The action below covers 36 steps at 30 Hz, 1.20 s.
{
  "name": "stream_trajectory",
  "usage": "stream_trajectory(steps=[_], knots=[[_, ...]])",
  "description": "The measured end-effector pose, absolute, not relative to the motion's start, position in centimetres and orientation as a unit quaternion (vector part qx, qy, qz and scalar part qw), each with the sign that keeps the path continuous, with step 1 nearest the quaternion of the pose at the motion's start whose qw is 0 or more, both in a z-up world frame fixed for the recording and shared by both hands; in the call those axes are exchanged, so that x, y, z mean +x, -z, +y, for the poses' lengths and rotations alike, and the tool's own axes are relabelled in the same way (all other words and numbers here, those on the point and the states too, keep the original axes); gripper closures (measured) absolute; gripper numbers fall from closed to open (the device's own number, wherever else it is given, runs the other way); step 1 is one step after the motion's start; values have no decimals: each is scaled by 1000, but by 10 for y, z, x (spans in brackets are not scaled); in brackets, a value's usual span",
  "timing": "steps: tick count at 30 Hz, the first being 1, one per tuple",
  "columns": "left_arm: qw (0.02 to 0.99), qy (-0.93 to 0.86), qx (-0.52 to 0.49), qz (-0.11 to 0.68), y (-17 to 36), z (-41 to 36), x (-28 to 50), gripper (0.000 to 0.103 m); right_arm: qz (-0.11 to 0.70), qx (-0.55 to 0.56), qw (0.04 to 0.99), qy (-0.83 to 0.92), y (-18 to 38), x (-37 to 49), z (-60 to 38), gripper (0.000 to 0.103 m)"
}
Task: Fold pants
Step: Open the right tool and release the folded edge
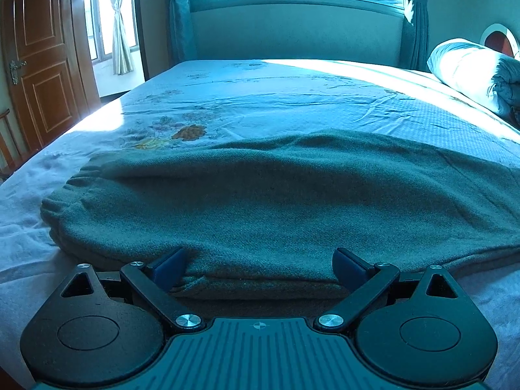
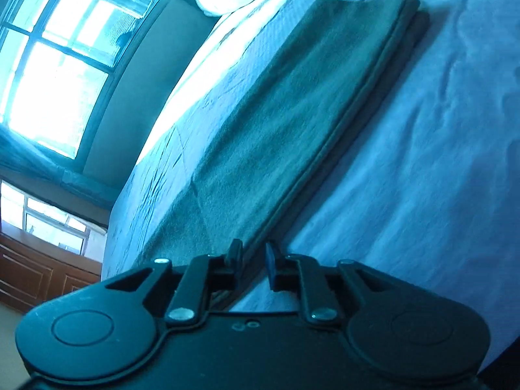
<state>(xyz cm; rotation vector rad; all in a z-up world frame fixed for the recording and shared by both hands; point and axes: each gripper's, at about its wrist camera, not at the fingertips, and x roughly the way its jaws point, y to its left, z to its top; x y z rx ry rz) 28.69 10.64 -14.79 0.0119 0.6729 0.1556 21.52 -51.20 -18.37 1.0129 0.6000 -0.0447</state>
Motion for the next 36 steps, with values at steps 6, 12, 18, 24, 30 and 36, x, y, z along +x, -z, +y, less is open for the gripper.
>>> stream_trajectory(steps=[6,12,18,24,30,36], knots=[[942,-79,6,325,148,105,287,7,217,516,822,106,195,208,-587,88],[941,-82,11,327,150,103,288,7,201,530,815,117,199,206,-596,90],[940,-85,18,331,152,99,291,7,182,565,792,141,212,195,-610,102],[939,-86,18,333,151,99,292,7,196,550,803,123,210,216,-611,101],[937,-86,21,338,154,99,294,7,201,541,810,103,202,225,-614,103],[936,-82,23,343,156,103,297,6,215,430,867,131,177,226,-609,103]])
